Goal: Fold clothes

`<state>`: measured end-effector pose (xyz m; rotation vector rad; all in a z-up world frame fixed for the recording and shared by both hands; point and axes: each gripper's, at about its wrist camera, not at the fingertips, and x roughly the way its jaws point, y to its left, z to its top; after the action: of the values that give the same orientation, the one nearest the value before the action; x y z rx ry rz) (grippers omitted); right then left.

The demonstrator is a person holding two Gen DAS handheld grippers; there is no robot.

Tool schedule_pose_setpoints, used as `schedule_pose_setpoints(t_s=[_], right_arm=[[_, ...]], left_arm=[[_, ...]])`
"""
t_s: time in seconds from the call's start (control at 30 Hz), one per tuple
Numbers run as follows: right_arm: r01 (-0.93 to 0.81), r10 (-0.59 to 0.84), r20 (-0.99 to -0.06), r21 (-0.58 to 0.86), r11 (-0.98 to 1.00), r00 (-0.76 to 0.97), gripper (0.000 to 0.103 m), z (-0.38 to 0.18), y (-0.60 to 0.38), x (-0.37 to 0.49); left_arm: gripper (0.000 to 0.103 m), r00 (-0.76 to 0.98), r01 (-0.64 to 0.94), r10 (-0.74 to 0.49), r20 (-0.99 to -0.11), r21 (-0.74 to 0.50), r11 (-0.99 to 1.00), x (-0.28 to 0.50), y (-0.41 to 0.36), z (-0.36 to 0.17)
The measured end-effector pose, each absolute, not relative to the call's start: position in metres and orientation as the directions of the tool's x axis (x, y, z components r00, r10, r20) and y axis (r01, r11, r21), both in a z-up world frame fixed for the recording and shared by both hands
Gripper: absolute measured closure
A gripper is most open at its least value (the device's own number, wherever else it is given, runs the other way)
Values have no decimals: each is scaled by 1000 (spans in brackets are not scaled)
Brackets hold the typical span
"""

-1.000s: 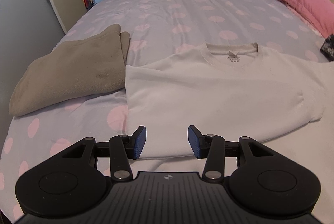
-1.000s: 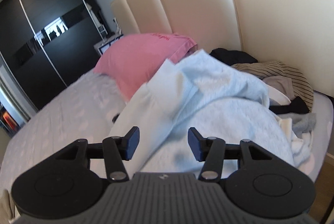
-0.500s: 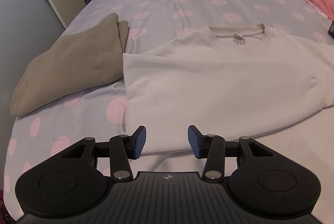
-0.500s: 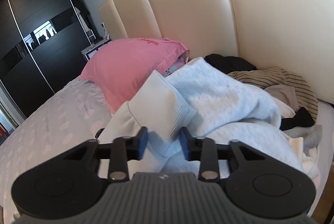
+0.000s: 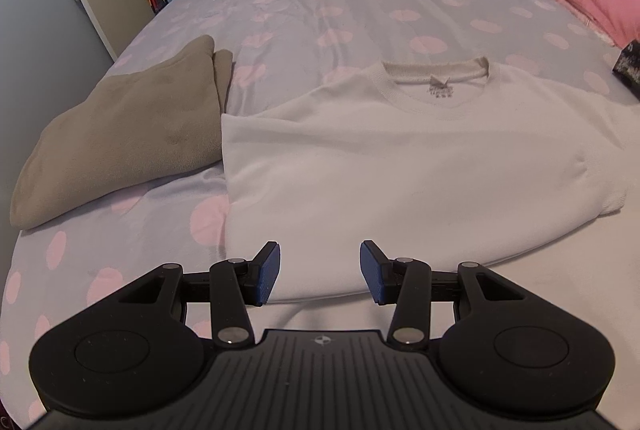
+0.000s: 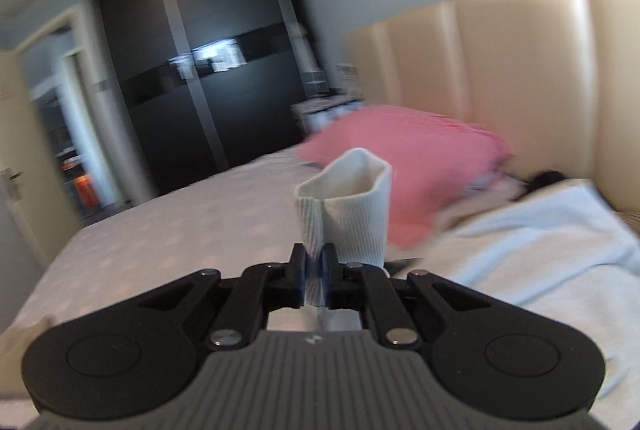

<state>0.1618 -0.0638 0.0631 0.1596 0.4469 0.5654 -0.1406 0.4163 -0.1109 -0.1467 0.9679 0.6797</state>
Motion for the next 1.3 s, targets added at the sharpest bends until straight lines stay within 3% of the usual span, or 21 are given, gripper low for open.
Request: schedule_pose_setpoints(t_s=[0.27,0.4,0.7,0.93,1.07,1.3], right_arm=[[-638,724,-372,343,689,581,94,23,35,65],[-668,751,-458,368,647,475,94,-28,77,23],[-755,674,-673,261,602,305,94,-136,135,-37],[-842,612,-749,141,521,254,94,-180,150,-55],[-870,596,-769,111,480,230,93,-191,152,-63],[-896,569,-806,122,427,162,74,-198,162,-67]], left_arm=[[61,422,-604,443,-791,120,788,-154,415,-99],[61,441,-593,425,-790,99,799,-159,410,-95],[61,459,-546,380,-803,83,834,-160,386,-100],[61,490,-517,242,-838,-55,854,-153,367,-118],[61,492,-465,205,-846,-56,883,-141,353,-126],[61,467,-453,176,-866,-63,889,-131,346,-138]])
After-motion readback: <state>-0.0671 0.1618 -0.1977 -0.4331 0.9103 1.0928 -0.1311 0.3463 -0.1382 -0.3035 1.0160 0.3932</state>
